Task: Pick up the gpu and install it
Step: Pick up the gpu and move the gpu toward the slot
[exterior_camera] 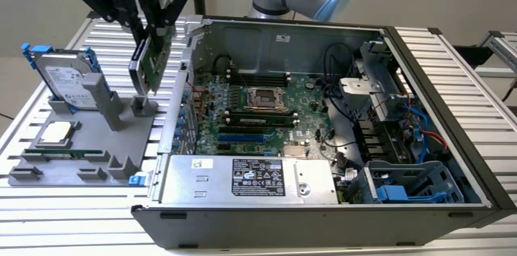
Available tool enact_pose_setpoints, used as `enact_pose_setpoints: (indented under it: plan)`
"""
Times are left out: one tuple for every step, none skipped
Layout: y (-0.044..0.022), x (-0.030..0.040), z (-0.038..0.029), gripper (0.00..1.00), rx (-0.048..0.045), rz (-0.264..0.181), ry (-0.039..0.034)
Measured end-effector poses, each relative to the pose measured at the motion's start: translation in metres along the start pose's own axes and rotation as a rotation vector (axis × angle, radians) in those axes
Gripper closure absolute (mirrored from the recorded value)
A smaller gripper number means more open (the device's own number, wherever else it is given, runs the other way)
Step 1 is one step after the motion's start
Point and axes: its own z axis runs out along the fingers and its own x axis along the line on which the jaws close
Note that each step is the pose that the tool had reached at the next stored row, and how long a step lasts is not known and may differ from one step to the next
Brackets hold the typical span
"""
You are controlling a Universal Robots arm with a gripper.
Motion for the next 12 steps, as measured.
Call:
enact_pose_setpoints:
  plan:
    - [0.0001,-0.0018,0.0001,1.00,-0.0001,0.000,-0.0001]
    - [0.0002,-0.0037,0.0000,1.00,0.0000,0.000,0.0000]
    - [0.0003,-0.0054,0.0001,1.00,0.0000,0.000,0.0000]
    - [0.0004,-0.0071,0.0001,1.00,0.0000,0.000,0.0000]
    - [0.0005,-0.0087,0.0002,1.00,0.0000,0.000,0.0000]
    - [0.0006,-0.0104,0.0002,1.00,0.0000,0.000,0.0000]
    - [0.0006,-0.0121,0.0002,1.00,0.0000,0.000,0.0000]
    - [0.0007,-0.0138,0.0002,1.00,0.0000,0.000,0.0000]
    - [0.0008,-0.0155,0.0003,1.00,-0.0001,0.000,0.0000]
    - [0.0009,-0.0172,0.0003,1.00,-0.0001,0.000,-0.0001]
    - [0.0010,-0.0188,0.0003,1.00,-0.0001,0.000,0.0000]
    - [0.0011,-0.0206,0.0004,1.00,-0.0001,0.000,0.0000]
